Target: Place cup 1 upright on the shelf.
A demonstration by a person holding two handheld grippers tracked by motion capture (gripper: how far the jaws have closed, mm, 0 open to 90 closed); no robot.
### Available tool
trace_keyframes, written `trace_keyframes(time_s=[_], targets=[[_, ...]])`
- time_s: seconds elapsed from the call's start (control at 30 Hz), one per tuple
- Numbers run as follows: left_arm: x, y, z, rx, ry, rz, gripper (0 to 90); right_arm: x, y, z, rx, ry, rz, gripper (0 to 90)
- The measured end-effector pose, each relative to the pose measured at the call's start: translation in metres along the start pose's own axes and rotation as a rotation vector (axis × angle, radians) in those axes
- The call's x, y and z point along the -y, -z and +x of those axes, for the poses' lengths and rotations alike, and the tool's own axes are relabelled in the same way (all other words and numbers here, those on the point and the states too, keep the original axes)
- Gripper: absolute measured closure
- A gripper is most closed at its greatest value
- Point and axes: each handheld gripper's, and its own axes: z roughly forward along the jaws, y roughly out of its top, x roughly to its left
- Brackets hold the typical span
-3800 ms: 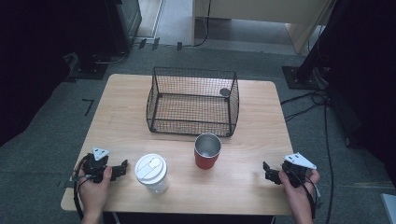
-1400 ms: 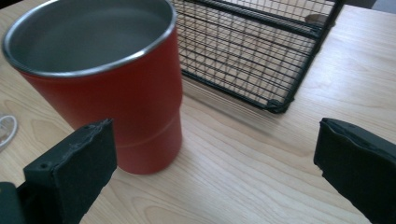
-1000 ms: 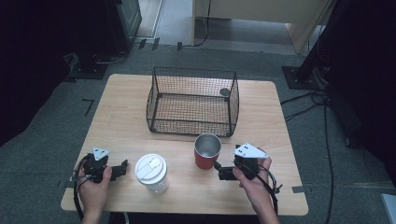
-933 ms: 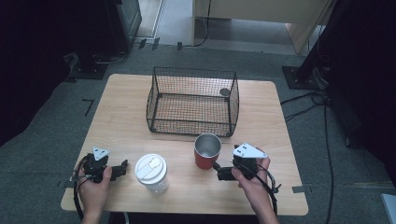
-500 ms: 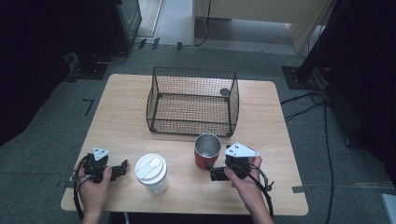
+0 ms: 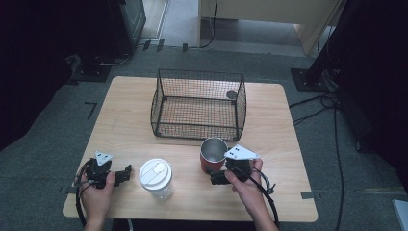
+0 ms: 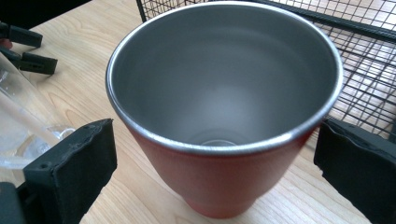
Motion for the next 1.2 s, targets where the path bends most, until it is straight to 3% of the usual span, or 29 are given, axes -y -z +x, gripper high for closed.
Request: trace_keyframes(time_s=[1.2], targets=[[0.0,0.0,0.0,0.0,0.0,0.0,0.0,-0.003,-0.025,0.0,0.015,-0.045,-0.036,3.2]])
